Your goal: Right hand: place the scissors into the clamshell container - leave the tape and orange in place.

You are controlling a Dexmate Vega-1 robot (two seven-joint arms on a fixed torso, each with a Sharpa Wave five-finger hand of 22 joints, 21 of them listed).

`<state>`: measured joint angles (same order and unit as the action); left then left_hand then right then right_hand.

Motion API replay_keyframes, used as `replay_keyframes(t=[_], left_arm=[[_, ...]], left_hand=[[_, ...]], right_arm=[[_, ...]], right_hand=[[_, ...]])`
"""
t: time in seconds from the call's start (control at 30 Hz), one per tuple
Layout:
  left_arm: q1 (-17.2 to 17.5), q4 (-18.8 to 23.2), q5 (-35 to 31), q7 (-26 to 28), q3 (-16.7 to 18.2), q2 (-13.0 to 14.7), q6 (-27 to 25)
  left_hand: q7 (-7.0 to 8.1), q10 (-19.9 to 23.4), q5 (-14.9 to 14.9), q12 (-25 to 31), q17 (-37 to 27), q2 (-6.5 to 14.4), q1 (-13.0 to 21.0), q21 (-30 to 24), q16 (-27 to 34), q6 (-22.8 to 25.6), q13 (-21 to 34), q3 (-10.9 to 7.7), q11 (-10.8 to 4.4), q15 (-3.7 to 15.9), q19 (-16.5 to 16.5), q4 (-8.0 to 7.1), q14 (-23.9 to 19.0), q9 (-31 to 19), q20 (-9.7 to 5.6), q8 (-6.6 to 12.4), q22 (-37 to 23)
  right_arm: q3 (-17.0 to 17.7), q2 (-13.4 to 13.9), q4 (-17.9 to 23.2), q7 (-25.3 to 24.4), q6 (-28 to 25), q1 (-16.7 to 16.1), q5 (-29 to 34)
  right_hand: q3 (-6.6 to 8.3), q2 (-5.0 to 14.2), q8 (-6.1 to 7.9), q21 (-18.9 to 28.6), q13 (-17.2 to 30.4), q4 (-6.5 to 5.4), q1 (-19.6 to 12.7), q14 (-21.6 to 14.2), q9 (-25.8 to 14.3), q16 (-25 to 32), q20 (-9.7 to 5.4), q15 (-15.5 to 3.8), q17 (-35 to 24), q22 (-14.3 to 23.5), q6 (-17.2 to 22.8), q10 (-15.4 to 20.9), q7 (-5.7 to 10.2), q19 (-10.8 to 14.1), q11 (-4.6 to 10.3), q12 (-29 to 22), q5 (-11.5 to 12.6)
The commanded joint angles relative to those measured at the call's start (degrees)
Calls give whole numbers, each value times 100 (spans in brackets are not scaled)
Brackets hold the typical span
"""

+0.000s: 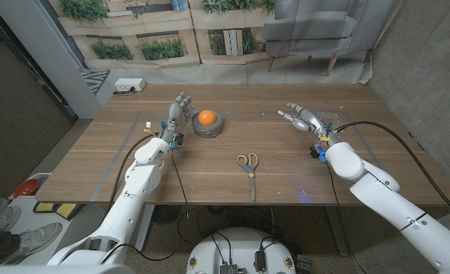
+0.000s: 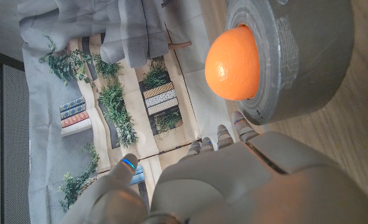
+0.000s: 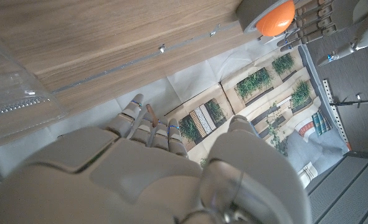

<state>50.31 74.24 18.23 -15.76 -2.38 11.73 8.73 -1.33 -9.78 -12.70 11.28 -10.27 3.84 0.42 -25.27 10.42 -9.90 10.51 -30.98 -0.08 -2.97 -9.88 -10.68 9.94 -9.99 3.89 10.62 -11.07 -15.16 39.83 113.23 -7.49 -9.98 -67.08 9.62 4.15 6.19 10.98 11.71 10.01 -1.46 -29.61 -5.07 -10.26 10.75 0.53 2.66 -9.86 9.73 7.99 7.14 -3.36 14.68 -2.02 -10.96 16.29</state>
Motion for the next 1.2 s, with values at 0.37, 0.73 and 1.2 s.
replay_keyframes(t=[0.37,0.73,1.2], left_arm=[[-80,-142,19,-77,-31,-11,57],[-82,-144,33,-93,-27,-12,72],[-90,-173,40,-137,-44,-3,66]], left_hand=[[-47,-384,-35,35,-22,598,-8,13,45,-42,19,4,10,-29,-26,-3,453,-19,24,12,-8],[-51,-383,-35,36,-23,599,-7,16,46,-35,19,5,9,-32,-25,-3,450,-20,27,12,-8],[-50,-385,-36,35,-23,598,-8,19,46,-37,19,8,6,-33,-20,-3,448,-20,25,8,-8]], right_arm=[[-212,288,661,15,-832,-188,699],[-292,366,962,-17,-1172,-322,1039],[-435,447,1283,72,-1630,-412,1429]], right_hand=[[41,2,4,1,32,94,-92,-38,-31,4,15,-16,-16,23,4,18,40,83,23,23,-51],[54,-16,23,0,32,150,-141,-76,-33,11,5,-26,-15,25,57,55,68,101,50,12,-71],[65,-26,36,-1,33,194,-170,-127,-36,20,11,-32,-18,27,107,102,97,120,51,3,-95]])
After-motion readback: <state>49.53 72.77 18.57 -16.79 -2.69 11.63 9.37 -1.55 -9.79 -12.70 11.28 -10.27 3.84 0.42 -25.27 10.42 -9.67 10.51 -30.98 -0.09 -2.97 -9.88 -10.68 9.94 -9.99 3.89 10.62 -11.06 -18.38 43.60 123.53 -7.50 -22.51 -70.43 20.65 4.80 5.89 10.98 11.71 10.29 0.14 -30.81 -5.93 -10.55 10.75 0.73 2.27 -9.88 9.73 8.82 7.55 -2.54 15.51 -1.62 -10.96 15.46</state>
